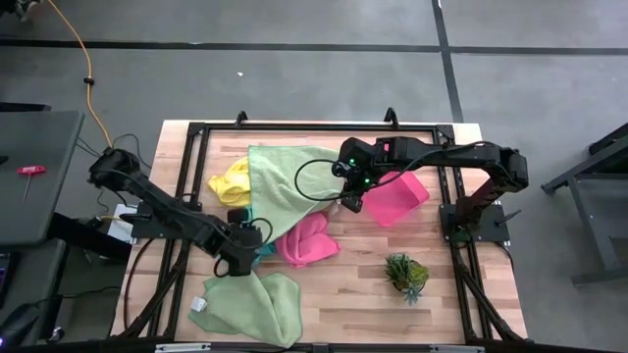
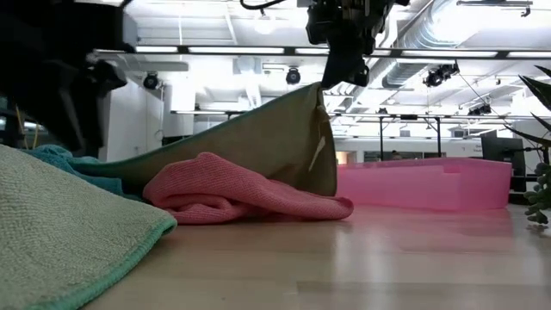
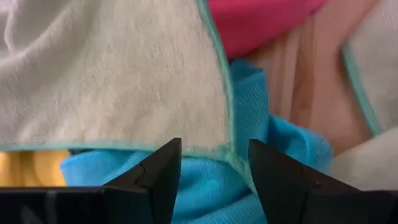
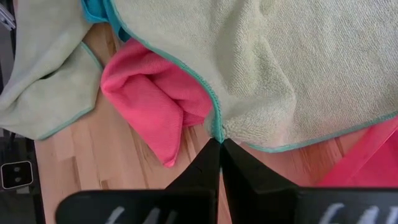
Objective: Fold microfiber towels
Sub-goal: Fold the top light green microfiber cloth
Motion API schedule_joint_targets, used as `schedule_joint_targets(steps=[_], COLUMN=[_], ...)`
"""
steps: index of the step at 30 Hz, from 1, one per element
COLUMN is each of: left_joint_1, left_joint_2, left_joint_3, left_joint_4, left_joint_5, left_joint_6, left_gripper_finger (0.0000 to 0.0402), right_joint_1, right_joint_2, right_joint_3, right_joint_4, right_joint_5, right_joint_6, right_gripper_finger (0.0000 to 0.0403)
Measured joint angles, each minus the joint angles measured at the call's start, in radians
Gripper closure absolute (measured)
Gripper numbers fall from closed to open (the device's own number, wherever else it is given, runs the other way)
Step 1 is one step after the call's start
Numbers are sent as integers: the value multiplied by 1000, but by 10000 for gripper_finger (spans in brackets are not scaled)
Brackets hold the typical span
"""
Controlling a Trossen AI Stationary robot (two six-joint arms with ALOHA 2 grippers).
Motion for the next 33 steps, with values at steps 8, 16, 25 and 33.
schedule_joint_targets(steps=[8, 16, 25, 33], left_joint_1=[-64, -68, -68, -68], left_joint_2=[19, 23, -7, -70], left_joint_3=[-68, -115, -117, -117], left_joint_4=[122, 111, 104, -14], left_joint_5=[-51, -178, -223, -219], left_joint_6=[-53, -109, -47, -52], left_gripper_finger=[229, 231, 232, 232], right_joint_1=[0, 0, 0, 0], right_joint_2=[0, 0, 0, 0], right_joint_3=[0, 0, 0, 0], right_joint_4=[0, 0, 1, 1], right_joint_5=[0, 1, 15, 15], right_joint_6=[0, 7, 8, 8], right_gripper_finger=[403, 403, 403, 403])
